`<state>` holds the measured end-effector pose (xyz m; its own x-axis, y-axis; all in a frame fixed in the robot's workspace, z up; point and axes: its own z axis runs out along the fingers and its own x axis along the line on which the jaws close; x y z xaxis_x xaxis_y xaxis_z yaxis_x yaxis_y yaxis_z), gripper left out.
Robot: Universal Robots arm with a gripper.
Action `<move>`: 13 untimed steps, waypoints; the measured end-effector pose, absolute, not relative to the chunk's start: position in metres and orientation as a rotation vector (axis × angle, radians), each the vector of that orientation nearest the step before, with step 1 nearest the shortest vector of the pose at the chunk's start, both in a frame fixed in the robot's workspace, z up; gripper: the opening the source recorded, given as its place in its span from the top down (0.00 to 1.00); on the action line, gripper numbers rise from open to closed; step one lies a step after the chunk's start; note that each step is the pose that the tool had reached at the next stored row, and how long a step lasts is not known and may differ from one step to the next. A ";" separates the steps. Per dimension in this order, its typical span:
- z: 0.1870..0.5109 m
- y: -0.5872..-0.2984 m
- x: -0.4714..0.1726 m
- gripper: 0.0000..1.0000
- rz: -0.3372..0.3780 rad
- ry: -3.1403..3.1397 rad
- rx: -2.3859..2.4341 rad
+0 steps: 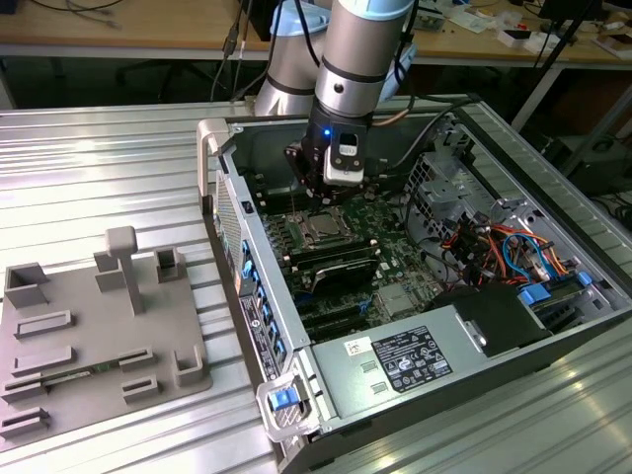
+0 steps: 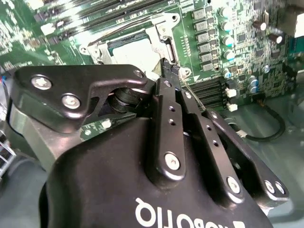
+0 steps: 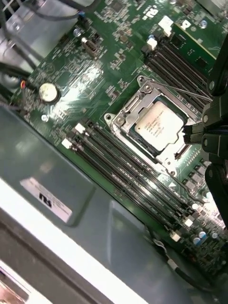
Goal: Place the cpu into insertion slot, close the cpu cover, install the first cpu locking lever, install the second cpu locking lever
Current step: 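Install the first cpu locking lever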
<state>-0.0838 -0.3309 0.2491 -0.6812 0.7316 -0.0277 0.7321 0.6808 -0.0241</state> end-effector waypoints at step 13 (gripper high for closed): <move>0.259 -0.331 -0.084 0.89 -0.052 2.871 1.235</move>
